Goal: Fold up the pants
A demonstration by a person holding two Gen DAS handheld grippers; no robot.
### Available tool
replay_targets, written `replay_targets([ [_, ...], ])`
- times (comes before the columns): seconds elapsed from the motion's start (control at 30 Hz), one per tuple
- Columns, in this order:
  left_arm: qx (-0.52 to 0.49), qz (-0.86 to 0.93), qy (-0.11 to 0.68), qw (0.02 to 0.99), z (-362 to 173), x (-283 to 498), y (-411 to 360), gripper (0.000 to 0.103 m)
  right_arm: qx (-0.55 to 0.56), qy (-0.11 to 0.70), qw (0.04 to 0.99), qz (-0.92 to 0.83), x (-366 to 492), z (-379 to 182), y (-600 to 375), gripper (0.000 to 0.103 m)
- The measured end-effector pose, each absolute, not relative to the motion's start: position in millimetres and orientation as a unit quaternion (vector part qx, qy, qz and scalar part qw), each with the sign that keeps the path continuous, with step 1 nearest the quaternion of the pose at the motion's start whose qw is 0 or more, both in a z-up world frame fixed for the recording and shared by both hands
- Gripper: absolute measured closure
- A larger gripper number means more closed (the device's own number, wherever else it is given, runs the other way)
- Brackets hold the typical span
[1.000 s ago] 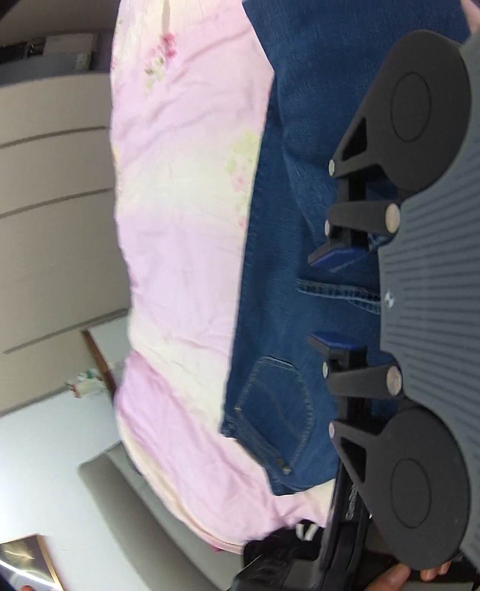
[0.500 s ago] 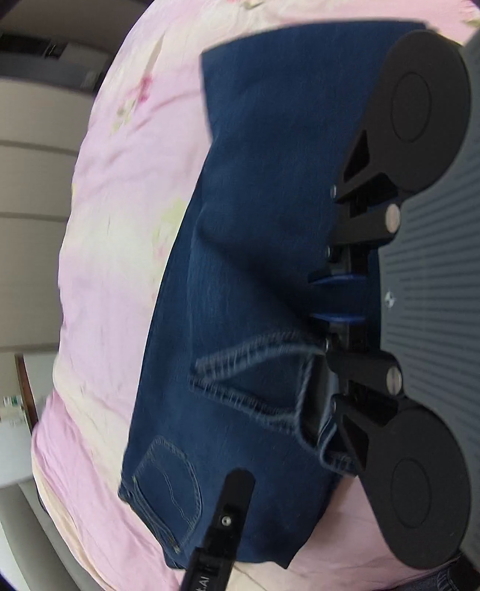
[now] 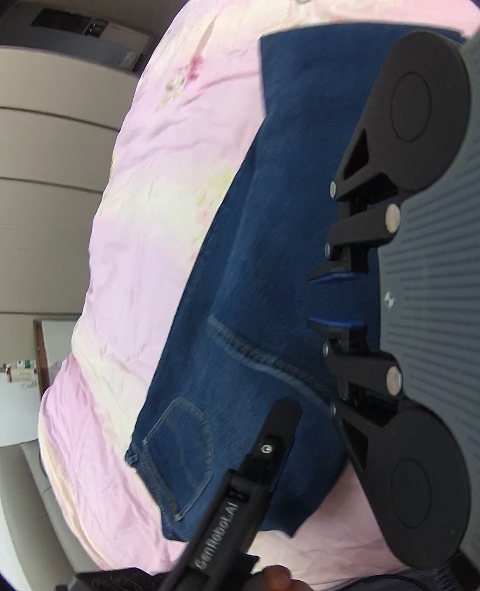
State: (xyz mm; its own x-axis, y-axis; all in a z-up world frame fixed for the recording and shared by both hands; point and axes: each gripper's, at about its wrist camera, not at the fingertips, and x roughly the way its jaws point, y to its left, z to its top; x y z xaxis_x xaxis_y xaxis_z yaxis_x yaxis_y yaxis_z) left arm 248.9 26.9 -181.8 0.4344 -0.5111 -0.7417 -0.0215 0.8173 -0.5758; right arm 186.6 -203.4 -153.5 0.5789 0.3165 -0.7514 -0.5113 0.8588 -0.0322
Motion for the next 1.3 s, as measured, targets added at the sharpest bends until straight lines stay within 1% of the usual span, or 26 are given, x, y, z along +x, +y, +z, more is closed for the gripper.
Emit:
replay_targets([
  [0.03,-0.262,-0.151,0.513,0.804,-185.4,250.1,22.6,0.039,-0.131,0.397,0.882,0.219,181.6,-154.1,-210.1,0.088],
  [0.07,-0.26,-0.146,0.515,0.804,-189.1,251.8,18.8,0.037,-0.134,0.4,0.884,0.201,177.6,-154.6,-216.8,0.088],
  [0.1,-0.255,-0.136,0.516,0.807,-193.1,253.5,15.3,0.037,-0.13,0.405,0.886,0.187,174.3,-154.6,-224.1,0.086],
  [0.23,-0.252,-0.119,0.506,0.816,-204.0,262.7,8.6,0.036,-0.081,0.422,0.889,0.159,170.8,-154.5,-249.1,0.086],
  [0.37,-0.244,-0.119,0.483,0.832,-207.2,275.4,2.8,0.036,-0.079,0.412,0.895,0.151,164.7,-150.1,-258.3,0.083],
  [0.4,-0.239,-0.121,0.477,0.837,-209.4,277.8,1.0,0.039,-0.077,0.41,0.896,0.152,159.4,-148.7,-261.0,0.082],
  [0.43,-0.236,-0.121,0.473,0.84,-211.8,279.6,-0.7,0.05,-0.076,0.408,0.897,0.152,158.0,-147.1,-263.1,0.082],
  [0.47,-0.233,-0.121,0.469,0.843,-213.2,281.2,-2.8,0.054,-0.075,0.406,0.898,0.151,157.0,-146.0,-264.6,0.082],
  [0.53,-0.228,-0.116,0.463,0.849,-212.2,281.9,-5.8,0.072,-0.075,0.402,0.9,0.149,154.1,-143.9,-268.6,0.082],
  [0.57,-0.235,-0.118,0.46,0.848,-211.9,282.2,-5.7,0.079,-0.075,0.4,0.902,0.147,152.6,-142.5,-271.9,0.081],
  [0.6,-0.241,-0.12,0.457,0.848,-208.7,281.5,-7.9,0.09,-0.074,0.398,0.903,0.143,151.2,-141.2,-276.2,0.081],
  [0.63,-0.233,-0.114,0.452,0.853,-203.4,280.0,-11.5,0.093,-0.072,0.396,0.905,0.138,149.9,-140.0,-281.0,0.08],
  [0.7,-0.207,-0.11,0.436,0.869,-188.4,275.1,-21.3,0.097,-0.066,0.397,0.907,0.124,148.2,-138.2,-292.5,0.08],
  [0.8,-0.177,-0.112,0.414,0.886,-158.8,272.2,-35.5,0.098,-0.053,0.405,0.908,0.098,147.7,-135.2,-310.4,0.08],
  [0.93,-0.131,-0.136,0.38,0.906,-99.9,274.6,-49.1,0.098,-0.021,0.417,0.902,0.108,145.7,-128.8,-326.5,0.08],
  [1.07,-0.088,-0.156,0.337,0.924,-31.7,277.0,-52.8,0.098,-0.012,0.426,0.893,0.147,140.9,-127.7,-317.7,0.08],
  [1.17,-0.075,-0.171,0.323,0.928,13.1,275.2,-47.3,0.098,-0.001,0.43,0.886,0.175,137.7,-128.2,-303.4,0.08],
  [1.3,-0.03,-0.169,0.303,0.937,54.7,269.8,-33.5,0.098,-0.004,0.417,0.89,0.187,141.8,-131.2,-280.3,0.08],
])
